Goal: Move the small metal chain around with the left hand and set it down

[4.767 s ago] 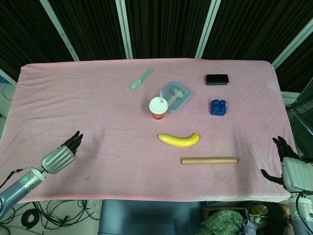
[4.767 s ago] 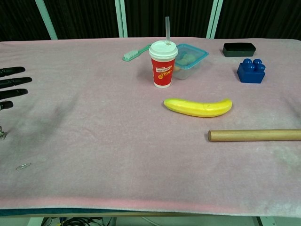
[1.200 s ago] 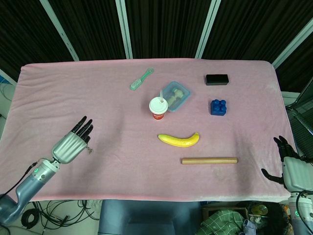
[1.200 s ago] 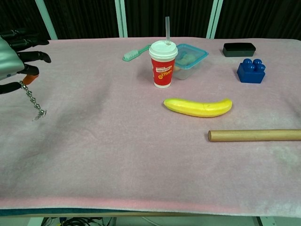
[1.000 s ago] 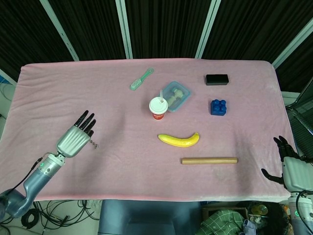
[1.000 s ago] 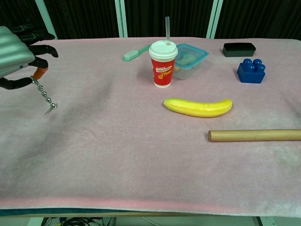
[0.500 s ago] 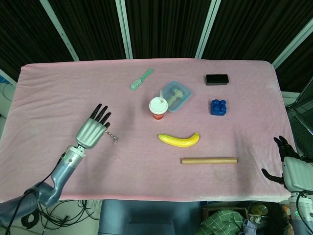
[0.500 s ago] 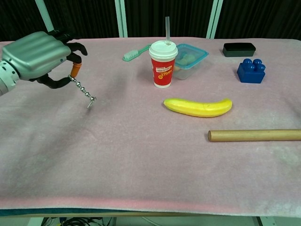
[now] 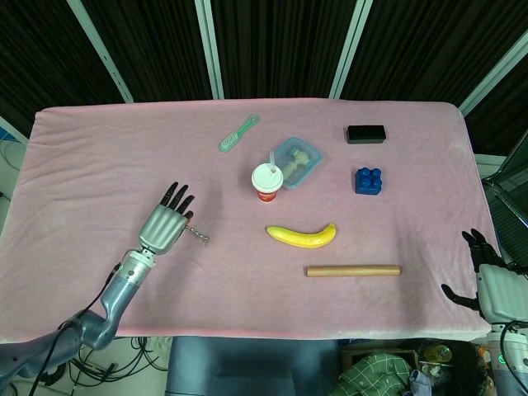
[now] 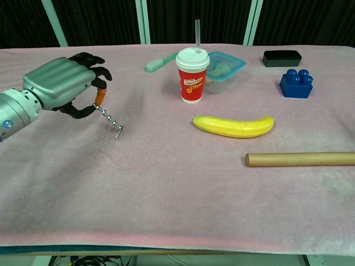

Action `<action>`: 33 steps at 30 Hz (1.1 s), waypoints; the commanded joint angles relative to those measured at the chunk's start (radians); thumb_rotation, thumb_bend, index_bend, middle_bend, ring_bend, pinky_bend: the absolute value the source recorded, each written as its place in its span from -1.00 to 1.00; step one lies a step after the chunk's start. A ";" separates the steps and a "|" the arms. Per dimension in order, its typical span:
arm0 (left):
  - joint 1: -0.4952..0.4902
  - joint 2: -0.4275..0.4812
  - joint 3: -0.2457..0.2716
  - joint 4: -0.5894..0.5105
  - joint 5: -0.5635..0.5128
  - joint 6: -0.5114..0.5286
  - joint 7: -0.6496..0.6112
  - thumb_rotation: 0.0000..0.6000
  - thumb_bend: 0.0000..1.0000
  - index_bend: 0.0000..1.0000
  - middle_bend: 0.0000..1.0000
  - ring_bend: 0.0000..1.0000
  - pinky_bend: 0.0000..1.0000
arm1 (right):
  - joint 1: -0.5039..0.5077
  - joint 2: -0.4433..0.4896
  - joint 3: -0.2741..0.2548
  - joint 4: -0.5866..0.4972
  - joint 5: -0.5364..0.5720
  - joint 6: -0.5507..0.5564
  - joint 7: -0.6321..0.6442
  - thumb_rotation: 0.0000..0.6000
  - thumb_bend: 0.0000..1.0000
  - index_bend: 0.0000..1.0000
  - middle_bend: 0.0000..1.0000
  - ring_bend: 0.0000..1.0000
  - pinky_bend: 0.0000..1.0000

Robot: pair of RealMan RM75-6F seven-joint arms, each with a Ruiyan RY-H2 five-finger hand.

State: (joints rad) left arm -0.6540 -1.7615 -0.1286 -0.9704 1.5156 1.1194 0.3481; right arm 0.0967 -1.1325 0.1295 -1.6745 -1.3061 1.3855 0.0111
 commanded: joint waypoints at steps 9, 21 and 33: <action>0.032 0.002 0.018 0.031 -0.053 -0.032 -0.106 1.00 -0.16 0.15 -0.62 -1.00 -1.00 | 0.000 0.000 0.000 -0.001 0.000 0.001 -0.003 1.00 -0.77 -1.00 -1.00 -0.80 -0.58; 0.044 0.030 0.061 0.067 -0.047 -0.063 -0.136 1.00 -0.31 -0.73 -0.78 -1.00 -1.00 | 0.000 0.000 0.001 -0.001 0.004 -0.001 -0.003 1.00 -0.77 -1.00 -1.00 -0.80 -0.58; 0.077 0.230 0.011 -0.262 -0.033 0.091 -0.056 1.00 -0.38 -0.77 -0.82 -1.00 -1.00 | 0.001 0.000 0.001 0.002 0.003 -0.001 -0.002 1.00 -0.77 -1.00 -1.00 -0.80 -0.58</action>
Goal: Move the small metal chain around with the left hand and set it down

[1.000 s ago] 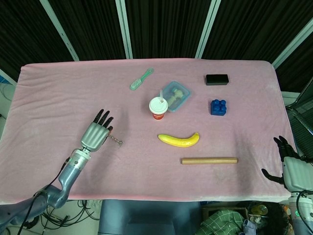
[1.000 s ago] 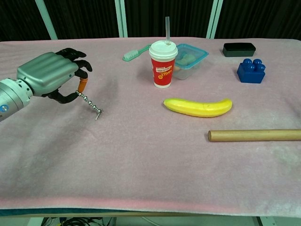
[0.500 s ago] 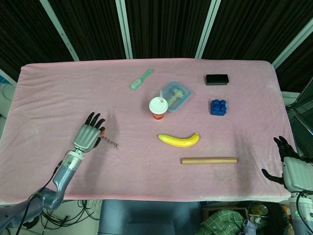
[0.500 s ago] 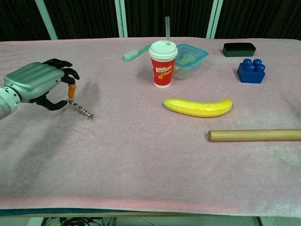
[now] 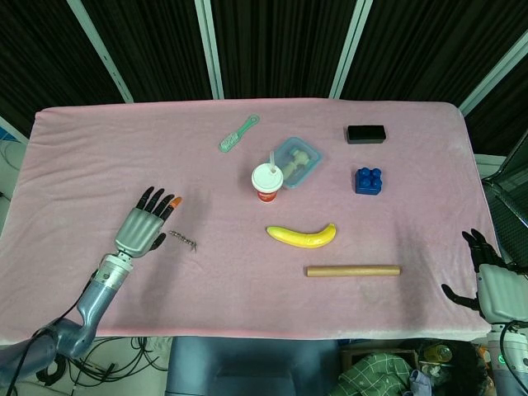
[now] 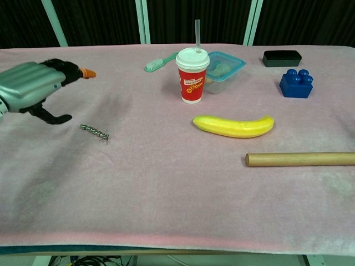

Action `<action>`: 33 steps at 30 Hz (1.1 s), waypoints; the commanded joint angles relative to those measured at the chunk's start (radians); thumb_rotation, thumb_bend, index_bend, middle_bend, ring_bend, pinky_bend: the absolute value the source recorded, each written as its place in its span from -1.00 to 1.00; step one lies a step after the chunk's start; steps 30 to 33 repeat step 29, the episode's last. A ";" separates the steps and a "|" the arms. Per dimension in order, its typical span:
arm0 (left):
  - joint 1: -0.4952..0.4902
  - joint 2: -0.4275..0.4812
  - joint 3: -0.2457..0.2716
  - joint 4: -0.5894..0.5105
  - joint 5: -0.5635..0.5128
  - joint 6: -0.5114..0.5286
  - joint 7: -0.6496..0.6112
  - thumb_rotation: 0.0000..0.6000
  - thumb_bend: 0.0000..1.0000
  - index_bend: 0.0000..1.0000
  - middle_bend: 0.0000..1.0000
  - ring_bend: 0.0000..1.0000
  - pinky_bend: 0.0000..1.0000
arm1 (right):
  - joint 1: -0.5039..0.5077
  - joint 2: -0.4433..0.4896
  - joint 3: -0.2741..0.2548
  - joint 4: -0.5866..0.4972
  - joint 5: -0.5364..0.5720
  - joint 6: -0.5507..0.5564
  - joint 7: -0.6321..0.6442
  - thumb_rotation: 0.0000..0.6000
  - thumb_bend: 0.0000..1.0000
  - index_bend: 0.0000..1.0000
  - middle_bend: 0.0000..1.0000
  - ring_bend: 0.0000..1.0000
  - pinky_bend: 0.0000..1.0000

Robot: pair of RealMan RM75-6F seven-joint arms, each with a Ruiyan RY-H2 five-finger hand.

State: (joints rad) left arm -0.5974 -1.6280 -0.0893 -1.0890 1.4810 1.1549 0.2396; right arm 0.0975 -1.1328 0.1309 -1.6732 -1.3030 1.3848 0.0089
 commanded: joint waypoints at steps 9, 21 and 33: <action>0.190 0.411 0.022 -0.659 -0.044 0.212 0.261 1.00 -0.38 -0.81 -0.85 -1.00 -1.00 | 0.003 0.000 -0.004 0.014 -0.021 0.009 -0.018 1.00 -0.77 -1.00 -1.00 -0.81 -0.58; 0.475 0.596 0.176 -0.786 0.030 0.477 0.027 1.00 -0.38 -0.83 -0.88 -1.00 -1.00 | 0.011 0.006 -0.028 0.047 -0.094 0.021 -0.047 1.00 -0.77 -1.00 -1.00 -0.82 -0.58; 0.500 0.603 0.164 -0.710 -0.014 0.440 -0.069 1.00 -0.37 -0.83 -0.87 -1.00 -1.00 | 0.010 0.006 -0.029 0.043 -0.096 0.025 -0.044 1.00 -0.77 -1.00 -1.00 -0.82 -0.58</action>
